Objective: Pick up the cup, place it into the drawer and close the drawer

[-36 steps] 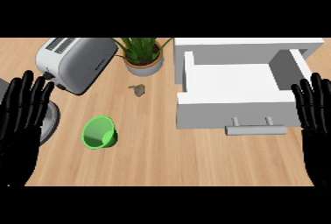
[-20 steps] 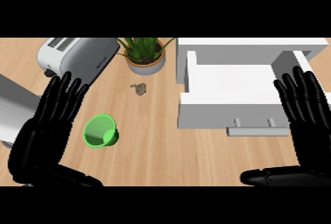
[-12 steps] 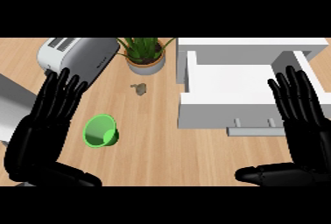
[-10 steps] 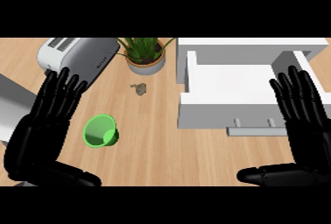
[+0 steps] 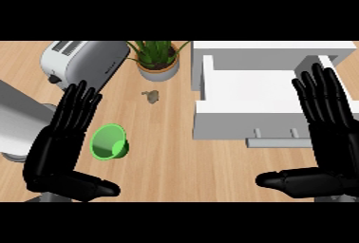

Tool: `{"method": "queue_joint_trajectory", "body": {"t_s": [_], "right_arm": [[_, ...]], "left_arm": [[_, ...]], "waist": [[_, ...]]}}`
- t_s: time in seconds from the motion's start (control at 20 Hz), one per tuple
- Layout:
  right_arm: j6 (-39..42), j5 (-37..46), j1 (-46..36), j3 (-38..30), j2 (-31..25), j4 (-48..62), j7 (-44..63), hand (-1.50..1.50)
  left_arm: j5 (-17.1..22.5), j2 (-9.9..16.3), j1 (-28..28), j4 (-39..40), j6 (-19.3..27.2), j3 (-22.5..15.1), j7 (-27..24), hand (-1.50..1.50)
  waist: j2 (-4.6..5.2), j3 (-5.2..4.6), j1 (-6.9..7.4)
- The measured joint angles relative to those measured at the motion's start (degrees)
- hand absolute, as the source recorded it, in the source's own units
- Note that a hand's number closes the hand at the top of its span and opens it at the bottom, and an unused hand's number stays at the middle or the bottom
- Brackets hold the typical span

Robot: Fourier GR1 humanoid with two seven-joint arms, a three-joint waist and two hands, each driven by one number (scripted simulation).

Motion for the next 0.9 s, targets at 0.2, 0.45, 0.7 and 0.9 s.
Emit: {"method": "queue_joint_trajectory", "body": {"t_s": [0.2,0.45,0.7,0.9], "right_arm": [[-0.12,0.07,-0.4,0.05,0.06,-0.47,0.75,-1.5],[0.44,-0.4,0.18,-0.34,-0.26,-1.79,1.07,-1.5],[0.88,-1.11,1.28,-0.79,-0.5,-3.57,1.98,-1.5],[1.43,-1.77,0.86,-1.44,-0.96,-3.62,2.58,-1.5]], "left_arm": [[-0.91,0.18,-0.29,2.75,0.05,0.59,-0.48,-1.5],[-1.63,1.12,1.75,6.97,-1.45,2.39,-3.92,-1.5],[-2.24,2.38,2.28,12.43,-2.82,4.96,-7.88,-1.5],[-4.47,1.99,2.12,17.64,-2.77,5.26,-12.12,-1.5]], "waist": [[-0.01,0.0,-0.04],[-0.01,0.0,-0.05],[0.01,0.01,-0.08],[0.01,-0.01,-0.09]]}}
